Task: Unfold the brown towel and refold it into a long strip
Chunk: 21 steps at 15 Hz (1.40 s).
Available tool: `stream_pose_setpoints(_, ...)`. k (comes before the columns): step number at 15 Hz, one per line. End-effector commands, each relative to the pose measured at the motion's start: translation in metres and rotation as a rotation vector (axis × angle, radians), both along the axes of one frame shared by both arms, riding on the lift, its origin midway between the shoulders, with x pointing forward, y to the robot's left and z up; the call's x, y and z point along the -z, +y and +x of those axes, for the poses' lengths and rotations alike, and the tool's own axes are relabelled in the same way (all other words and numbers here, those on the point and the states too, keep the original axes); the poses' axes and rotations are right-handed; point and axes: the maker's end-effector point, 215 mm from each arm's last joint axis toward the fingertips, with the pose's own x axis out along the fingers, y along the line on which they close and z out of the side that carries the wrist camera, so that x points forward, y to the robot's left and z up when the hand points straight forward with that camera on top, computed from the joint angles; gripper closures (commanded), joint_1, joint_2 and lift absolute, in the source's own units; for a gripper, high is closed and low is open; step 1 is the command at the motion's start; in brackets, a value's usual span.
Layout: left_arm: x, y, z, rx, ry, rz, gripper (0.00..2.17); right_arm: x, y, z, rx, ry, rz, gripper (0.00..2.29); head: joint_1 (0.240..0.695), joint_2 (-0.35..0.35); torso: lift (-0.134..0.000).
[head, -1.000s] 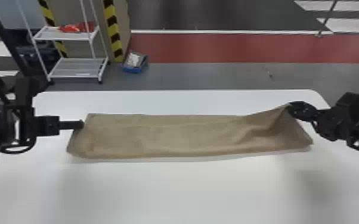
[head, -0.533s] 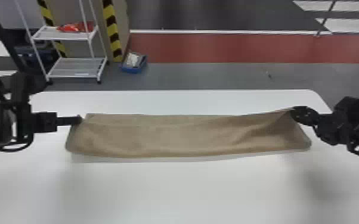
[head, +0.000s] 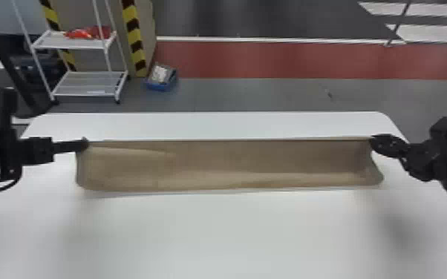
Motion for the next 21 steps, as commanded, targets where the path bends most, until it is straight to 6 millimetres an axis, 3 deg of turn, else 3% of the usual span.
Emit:
stream_pose_setpoints(1,-0.004,0.005,-0.004,-0.008,-0.012,-0.001,1.38,-0.003,-0.011,-0.003,0.022,0.006,0.002,1.52,0.695,-0.036,-0.122)
stream_pose_setpoints(8,-0.012,-0.016,0.039,0.024,-0.101,0.090,1.38,-0.008,0.007,0.025,0.038,0.015,-0.017,1.52,0.695,-0.041,-0.122)
stream_pose_setpoints(14,0.005,-0.017,0.046,0.041,-0.079,0.162,1.29,0.003,0.023,0.036,0.033,0.032,-0.045,1.52,0.695,-0.040,-0.122)
stream_pose_setpoints(15,0.008,-0.014,0.048,0.032,-0.086,0.195,1.09,0.004,0.028,0.038,0.032,0.033,-0.040,1.39,0.695,-0.037,-0.122)
stream_pose_setpoints(16,0.011,-0.013,0.050,0.033,-0.096,0.217,0.47,0.005,0.036,0.042,0.033,0.018,-0.045,1.06,0.695,-0.033,-0.122)
stream_pose_setpoints(17,0.015,-0.013,0.049,0.037,-0.089,0.234,0.02,0.005,0.041,0.045,0.042,0.007,-0.044,0.67,0.695,-0.024,-0.122)
stream_pose_setpoints(18,0.017,-0.012,0.048,0.033,-0.090,0.241,0.00,0.006,0.045,0.046,0.050,0.001,-0.039,0.17,0.695,-0.020,-0.122)
stream_pose_setpoints(19,0.013,-0.009,0.051,0.030,-0.115,0.250,0.00,0.004,0.042,0.050,0.075,-0.015,-0.044,0.00,0.695,-0.016,-0.122)
stream_pose_setpoints(21,0.005,-0.001,0.052,0.011,-0.138,0.248,0.02,-0.001,0.034,0.053,0.114,-0.055,-0.061,0.02,0.695,-0.011,-0.122)
